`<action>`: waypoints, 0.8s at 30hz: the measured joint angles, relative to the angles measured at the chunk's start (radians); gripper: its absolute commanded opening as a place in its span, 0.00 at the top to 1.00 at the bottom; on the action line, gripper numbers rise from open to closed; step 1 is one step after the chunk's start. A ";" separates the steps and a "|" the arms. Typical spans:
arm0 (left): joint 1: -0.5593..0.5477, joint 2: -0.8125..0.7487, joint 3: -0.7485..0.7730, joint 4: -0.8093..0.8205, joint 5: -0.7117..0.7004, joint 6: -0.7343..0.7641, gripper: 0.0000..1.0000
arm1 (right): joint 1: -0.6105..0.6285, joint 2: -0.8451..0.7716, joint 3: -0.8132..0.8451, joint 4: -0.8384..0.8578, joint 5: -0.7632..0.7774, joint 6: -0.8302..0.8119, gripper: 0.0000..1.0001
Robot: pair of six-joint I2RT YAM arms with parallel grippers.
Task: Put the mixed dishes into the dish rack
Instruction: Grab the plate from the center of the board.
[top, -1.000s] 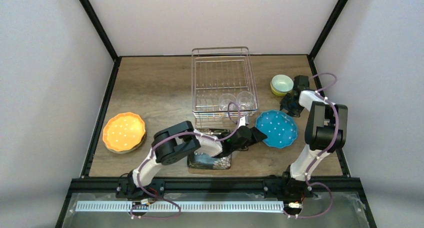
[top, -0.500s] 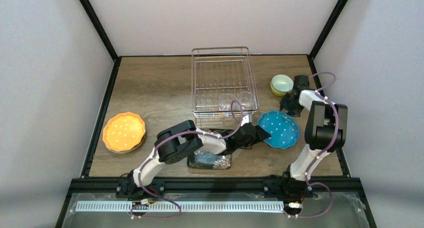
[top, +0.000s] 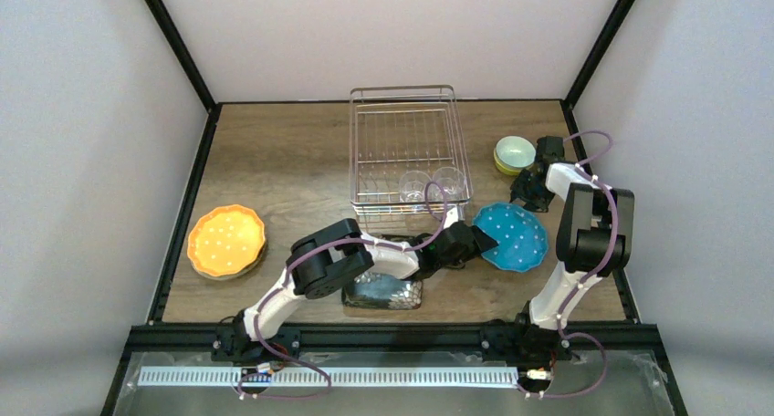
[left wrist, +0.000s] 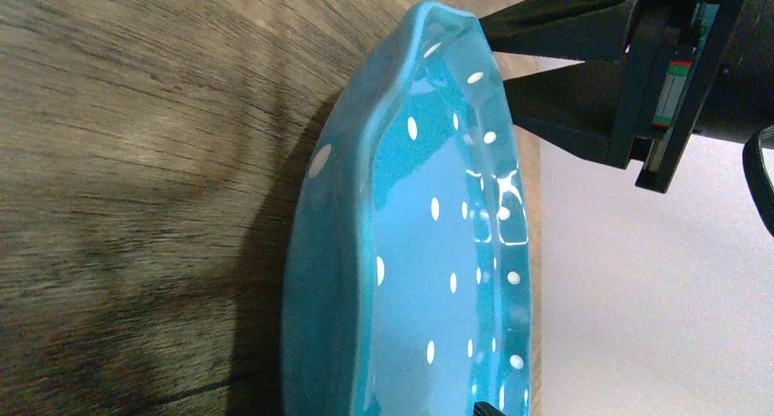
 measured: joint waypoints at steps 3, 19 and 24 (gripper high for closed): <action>0.000 0.002 0.002 -0.002 -0.006 -0.002 0.05 | 0.000 0.000 0.001 0.000 -0.002 0.000 0.22; 0.002 0.015 0.036 -0.037 -0.022 0.042 0.31 | 0.000 0.005 0.007 -0.006 -0.024 0.000 0.22; 0.003 0.015 0.032 -0.039 -0.022 0.045 0.48 | 0.000 0.002 0.003 -0.002 -0.026 0.000 0.22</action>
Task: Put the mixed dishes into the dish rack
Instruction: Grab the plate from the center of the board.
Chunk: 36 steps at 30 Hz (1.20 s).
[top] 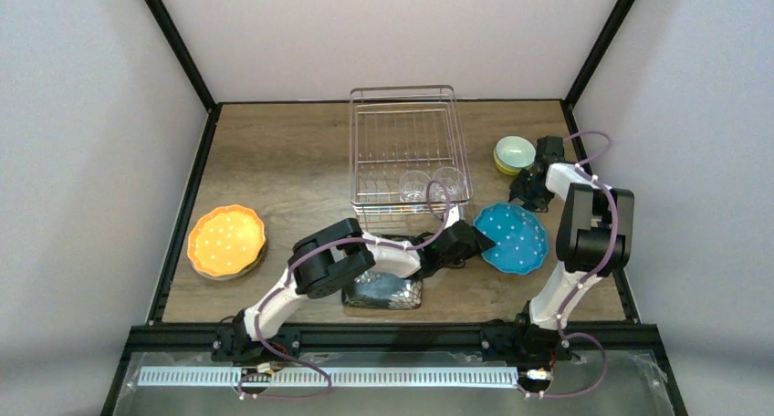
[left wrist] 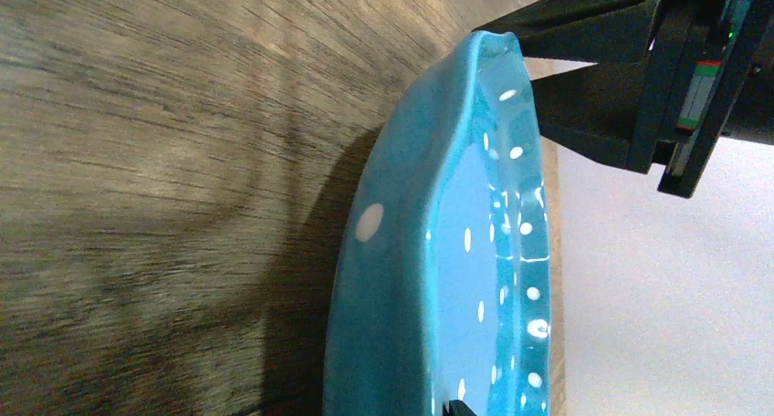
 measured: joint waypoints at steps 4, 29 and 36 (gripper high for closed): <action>0.000 -0.004 -0.021 0.035 0.001 -0.025 0.56 | 0.000 -0.008 -0.013 0.018 0.000 0.000 0.22; -0.061 -0.171 -0.119 -0.096 -0.137 0.037 0.97 | 0.006 -0.173 -0.043 -0.124 -0.046 0.080 0.20; -0.086 -0.231 -0.119 -0.200 -0.216 0.082 0.97 | 0.006 -0.221 -0.040 -0.134 -0.057 0.097 0.20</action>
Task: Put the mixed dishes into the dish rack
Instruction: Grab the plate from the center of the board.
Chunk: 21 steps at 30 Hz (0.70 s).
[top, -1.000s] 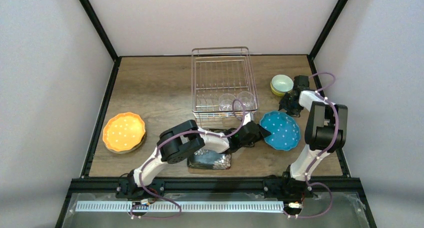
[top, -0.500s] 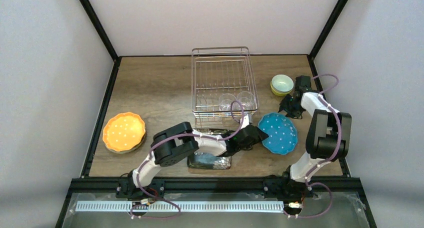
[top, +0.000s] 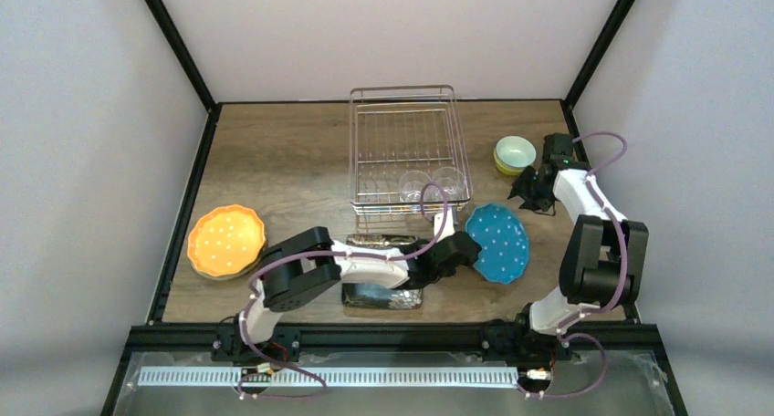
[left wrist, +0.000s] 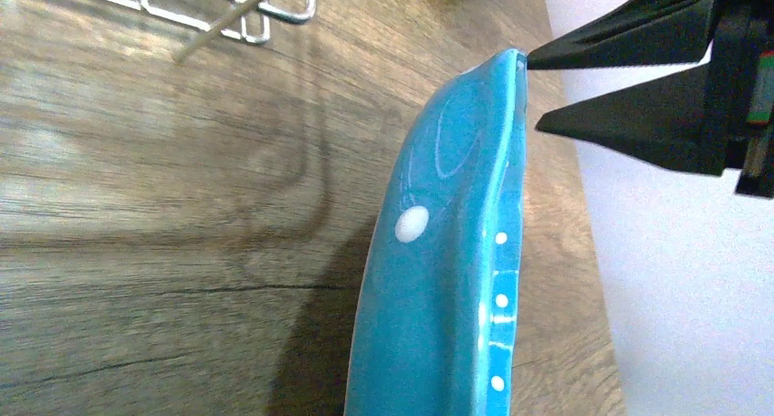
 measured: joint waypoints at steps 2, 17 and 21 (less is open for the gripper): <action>-0.010 -0.025 0.000 -0.045 -0.026 0.022 0.97 | 0.000 -0.021 0.006 -0.002 -0.004 0.003 0.20; -0.152 -0.172 0.183 -0.492 -0.238 0.297 0.97 | 0.000 -0.144 0.095 0.007 0.024 -0.007 0.17; -0.209 -0.233 0.284 -0.592 -0.356 0.374 0.97 | 0.000 -0.170 0.094 0.016 0.038 -0.015 0.17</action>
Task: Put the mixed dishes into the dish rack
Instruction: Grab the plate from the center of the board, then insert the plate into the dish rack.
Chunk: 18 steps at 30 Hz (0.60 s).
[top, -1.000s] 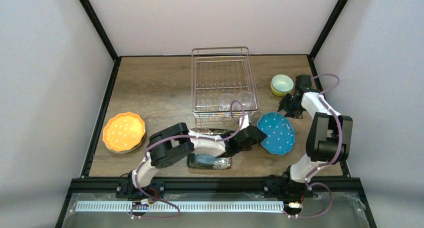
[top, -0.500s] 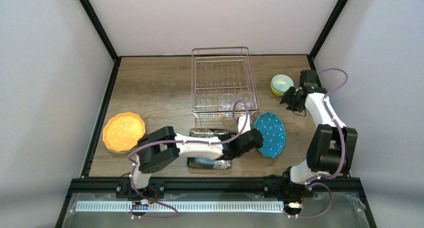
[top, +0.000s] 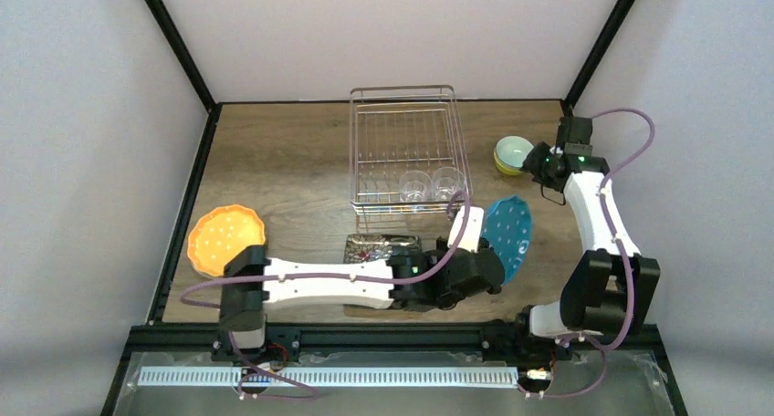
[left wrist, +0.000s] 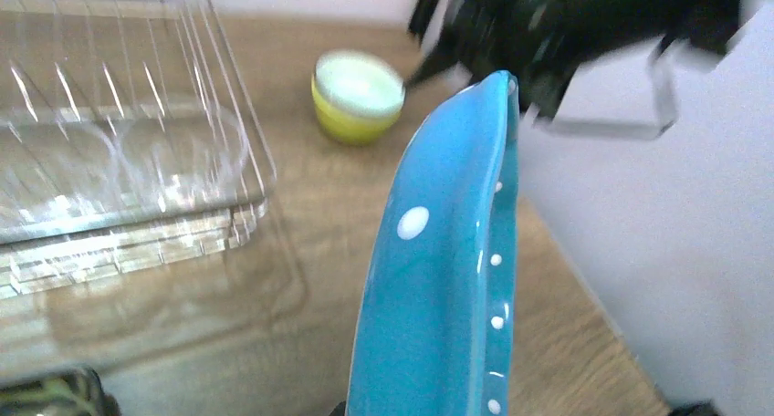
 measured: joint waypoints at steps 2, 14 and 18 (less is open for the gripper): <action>-0.031 -0.038 0.054 -0.030 -0.087 0.045 0.97 | 0.001 -0.011 0.000 0.005 0.008 -0.003 0.17; 0.068 -0.177 0.143 -0.105 -0.672 0.212 0.97 | 0.038 -0.021 0.000 0.019 0.016 -0.007 0.17; 0.212 -0.169 0.142 -0.180 -0.708 0.171 0.97 | 0.062 -0.024 0.000 0.024 0.021 -0.009 0.17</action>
